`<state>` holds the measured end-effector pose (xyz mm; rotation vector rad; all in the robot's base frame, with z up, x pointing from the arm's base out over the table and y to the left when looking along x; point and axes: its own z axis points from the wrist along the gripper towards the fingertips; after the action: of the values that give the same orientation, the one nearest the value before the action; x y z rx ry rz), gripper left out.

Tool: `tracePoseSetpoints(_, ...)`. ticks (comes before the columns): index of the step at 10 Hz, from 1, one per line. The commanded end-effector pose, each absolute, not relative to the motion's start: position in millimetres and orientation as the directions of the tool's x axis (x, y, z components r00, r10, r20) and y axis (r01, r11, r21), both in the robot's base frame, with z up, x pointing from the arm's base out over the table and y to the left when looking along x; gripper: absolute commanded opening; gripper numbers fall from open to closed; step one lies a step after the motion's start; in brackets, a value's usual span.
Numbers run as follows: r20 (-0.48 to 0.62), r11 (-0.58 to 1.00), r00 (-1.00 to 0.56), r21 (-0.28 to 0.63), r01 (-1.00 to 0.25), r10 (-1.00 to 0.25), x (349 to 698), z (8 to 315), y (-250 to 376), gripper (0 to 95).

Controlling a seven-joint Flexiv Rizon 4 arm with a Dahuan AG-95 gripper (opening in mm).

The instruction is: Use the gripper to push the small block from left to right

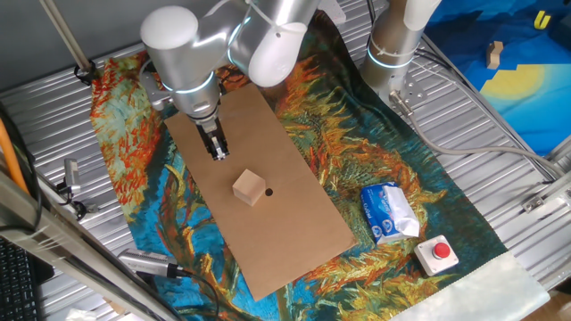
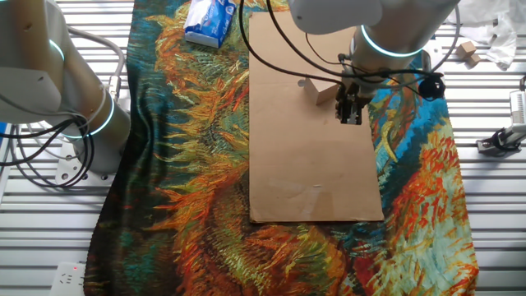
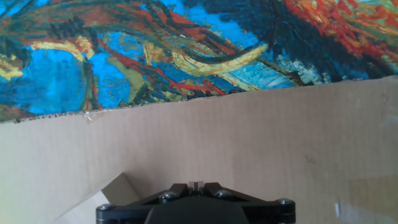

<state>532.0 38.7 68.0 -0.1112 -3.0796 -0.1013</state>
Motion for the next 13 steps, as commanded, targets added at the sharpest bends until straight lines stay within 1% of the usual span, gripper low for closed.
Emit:
tracePoseSetpoints(1, 0.060, 0.995, -0.996, 0.065, 0.077, 0.073, 530.6, 68.1, 39.5, 0.0)
tracePoseSetpoints(5, 0.057, 0.992, -0.994, 0.081, 0.101, 0.097, 534.9, 64.2, 47.5, 0.0)
tracePoseSetpoints(13, 0.042, 0.981, -0.983, 0.065, 0.181, 0.178, 555.5, 50.3, 93.4, 0.0)
